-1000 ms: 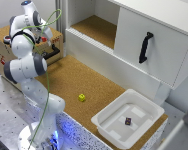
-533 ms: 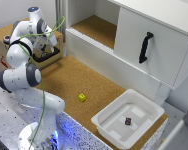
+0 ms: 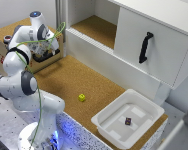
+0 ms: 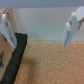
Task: Grasp the pink block and turn it right
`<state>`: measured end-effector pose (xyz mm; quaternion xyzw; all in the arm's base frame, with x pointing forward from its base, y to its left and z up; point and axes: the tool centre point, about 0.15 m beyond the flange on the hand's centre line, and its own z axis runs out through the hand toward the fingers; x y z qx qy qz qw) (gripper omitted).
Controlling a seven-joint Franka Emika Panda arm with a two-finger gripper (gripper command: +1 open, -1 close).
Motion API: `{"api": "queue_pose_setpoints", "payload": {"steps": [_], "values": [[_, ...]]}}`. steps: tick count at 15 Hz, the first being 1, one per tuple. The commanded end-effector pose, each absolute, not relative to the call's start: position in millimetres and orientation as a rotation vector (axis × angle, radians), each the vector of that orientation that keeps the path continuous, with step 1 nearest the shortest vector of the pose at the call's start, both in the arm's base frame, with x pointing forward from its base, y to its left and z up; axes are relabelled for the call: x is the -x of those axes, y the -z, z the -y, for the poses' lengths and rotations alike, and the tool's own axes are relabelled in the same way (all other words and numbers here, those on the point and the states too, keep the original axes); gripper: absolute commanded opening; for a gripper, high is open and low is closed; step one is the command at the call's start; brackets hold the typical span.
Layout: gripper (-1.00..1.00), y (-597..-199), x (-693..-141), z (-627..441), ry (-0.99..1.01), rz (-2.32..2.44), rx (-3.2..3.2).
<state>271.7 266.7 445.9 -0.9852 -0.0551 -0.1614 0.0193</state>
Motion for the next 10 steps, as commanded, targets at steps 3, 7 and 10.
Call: {"api": "queue_pose_setpoints", "payload": {"steps": [3,7,10], "values": [[1.00,-449,-278,-222,0.533,0.252,3.094],[1.00,-448,-276,-148,0.546,0.360,3.154],[1.00,-440,-270,-95,0.517,0.379,3.170]]}}
